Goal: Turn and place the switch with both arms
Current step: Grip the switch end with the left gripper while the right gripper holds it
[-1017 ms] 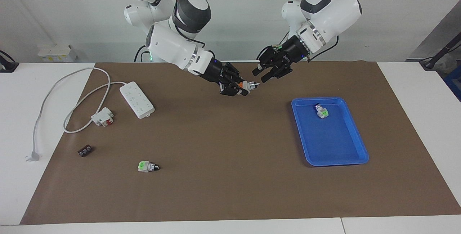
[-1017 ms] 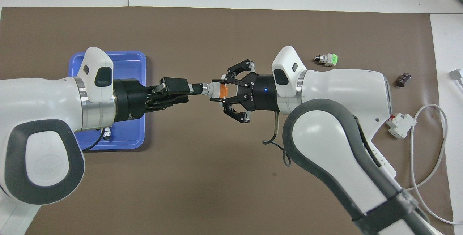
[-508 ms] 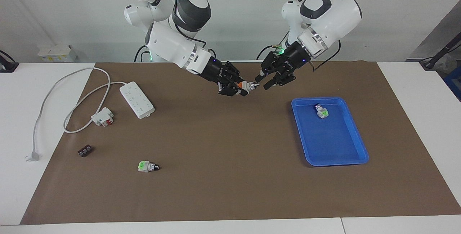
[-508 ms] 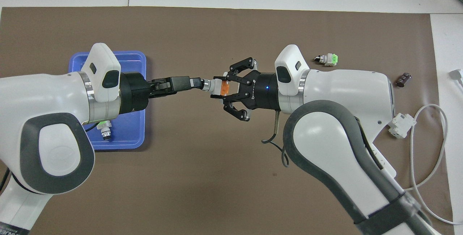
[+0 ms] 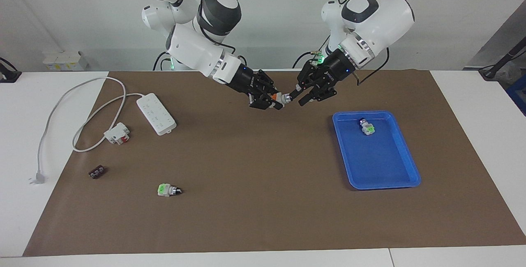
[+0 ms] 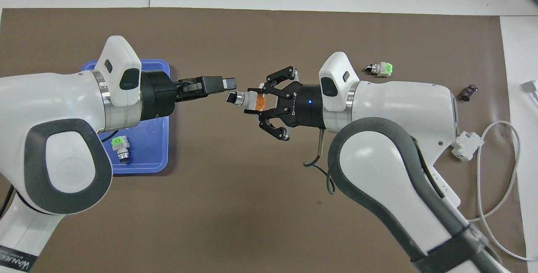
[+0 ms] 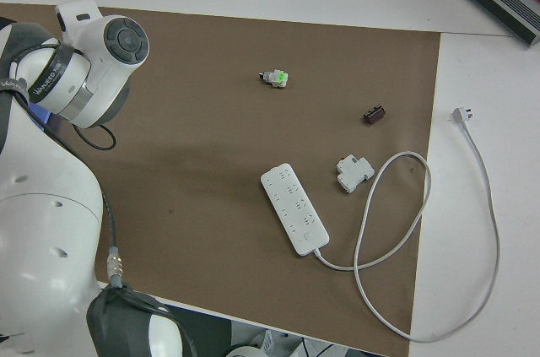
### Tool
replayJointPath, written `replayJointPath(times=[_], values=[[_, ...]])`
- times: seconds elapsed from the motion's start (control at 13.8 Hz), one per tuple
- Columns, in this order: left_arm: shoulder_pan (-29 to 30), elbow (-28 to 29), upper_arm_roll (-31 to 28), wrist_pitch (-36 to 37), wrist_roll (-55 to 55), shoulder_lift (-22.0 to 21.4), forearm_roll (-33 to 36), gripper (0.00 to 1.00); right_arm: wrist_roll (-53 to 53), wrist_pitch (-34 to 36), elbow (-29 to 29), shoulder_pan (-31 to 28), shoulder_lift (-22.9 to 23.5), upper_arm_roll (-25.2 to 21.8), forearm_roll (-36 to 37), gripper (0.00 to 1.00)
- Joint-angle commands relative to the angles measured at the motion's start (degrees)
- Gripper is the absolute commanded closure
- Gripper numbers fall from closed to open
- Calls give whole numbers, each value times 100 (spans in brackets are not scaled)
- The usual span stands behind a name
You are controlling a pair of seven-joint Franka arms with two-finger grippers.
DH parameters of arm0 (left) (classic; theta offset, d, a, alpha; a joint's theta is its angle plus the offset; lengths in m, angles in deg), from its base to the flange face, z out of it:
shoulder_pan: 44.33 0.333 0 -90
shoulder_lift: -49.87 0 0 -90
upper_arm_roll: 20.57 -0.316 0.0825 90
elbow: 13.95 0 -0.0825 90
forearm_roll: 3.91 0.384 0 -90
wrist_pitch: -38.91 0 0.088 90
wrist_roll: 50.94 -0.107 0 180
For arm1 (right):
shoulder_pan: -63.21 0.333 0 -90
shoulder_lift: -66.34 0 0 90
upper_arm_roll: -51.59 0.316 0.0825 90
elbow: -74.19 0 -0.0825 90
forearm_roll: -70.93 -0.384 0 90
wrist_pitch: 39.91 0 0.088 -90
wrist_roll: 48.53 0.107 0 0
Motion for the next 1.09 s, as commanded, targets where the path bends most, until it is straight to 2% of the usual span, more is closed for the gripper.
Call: replayJointPath(times=[0.0, 0.22, 0.36, 0.65, 0.87, 1.02], values=[[-92, -70, -54, -51, -119, 91, -41, 63, 186, -117, -157, -29, -220, 64, -151, 100], [-101, -35, -54, 55, -181, 73, -41, 66, 169, -117, -157, -29, -220, 72, -133, 100], [-92, -44, -54, 125, -181, 73, -41, 76, 169, -117, -157, -37, -220, 64, -124, 100], [-92, -35, -62, 310, -172, 47, -41, 90, 134, -117, -210, -29, -229, 64, -116, 100], [-66, -9, -62, 423, -172, 21, -41, 83, 134, -117, -210, -37, -229, 72, -116, 100], [-4, -26, -80, 661, -181, 3, -41, 71, 125, -117, -201, -37, -229, 72, -116, 100]])
